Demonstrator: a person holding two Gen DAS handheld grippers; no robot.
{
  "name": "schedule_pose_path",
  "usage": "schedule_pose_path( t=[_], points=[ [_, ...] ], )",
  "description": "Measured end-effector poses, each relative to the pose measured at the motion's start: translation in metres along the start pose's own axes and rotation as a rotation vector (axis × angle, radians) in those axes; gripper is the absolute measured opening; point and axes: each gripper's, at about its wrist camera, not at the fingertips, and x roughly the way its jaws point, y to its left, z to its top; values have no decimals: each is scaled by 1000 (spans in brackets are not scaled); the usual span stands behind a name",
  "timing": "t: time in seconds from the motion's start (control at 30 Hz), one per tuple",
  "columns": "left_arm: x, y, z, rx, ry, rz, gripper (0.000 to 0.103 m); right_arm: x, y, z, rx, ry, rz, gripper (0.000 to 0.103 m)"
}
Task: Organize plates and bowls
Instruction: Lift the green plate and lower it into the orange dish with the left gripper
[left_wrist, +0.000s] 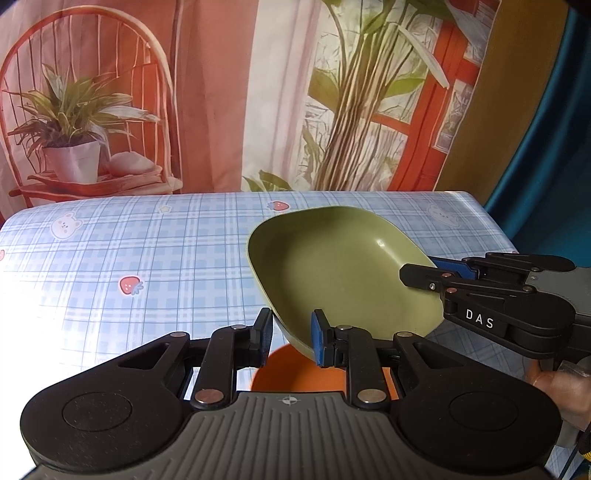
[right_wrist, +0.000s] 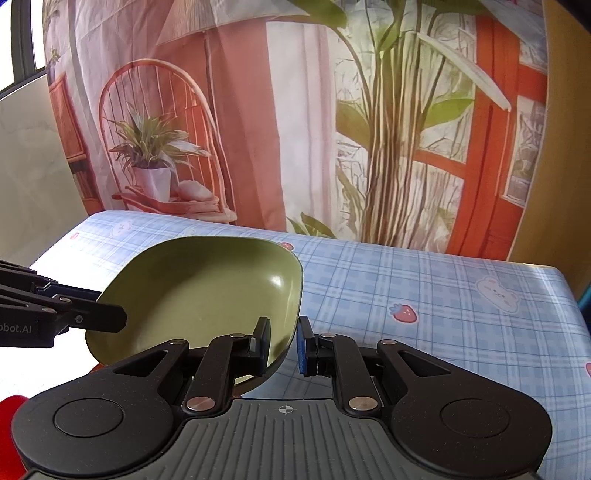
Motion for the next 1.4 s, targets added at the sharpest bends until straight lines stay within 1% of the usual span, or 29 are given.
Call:
schedule_pose_path(
  t=[0.2, 0.37, 0.57, 0.87, 1.13, 1.4],
  points=[
    [-8, -7, -10, 4, 14, -6, 24, -14, 1, -11, -2, 0, 0, 14],
    [-15, -13, -16, 12, 21, -8, 24, -17, 1, -13, -1, -1, -1, 14],
    [-19, -17, -22, 21, 28, -11, 24, -30, 0, -26, 4, 1, 1, 14],
    [-26, -23, -29, 26, 33, -11, 24, -33, 2, -27, 5, 2, 1, 14],
    [-28, -23, -34, 25, 43, -17, 24, -45, 7, -39, 4, 11, 1, 14],
    [-24, -19, -41, 27, 76, -22, 24, -40, 13, -42, -2, 35, 6, 14]
  ],
)
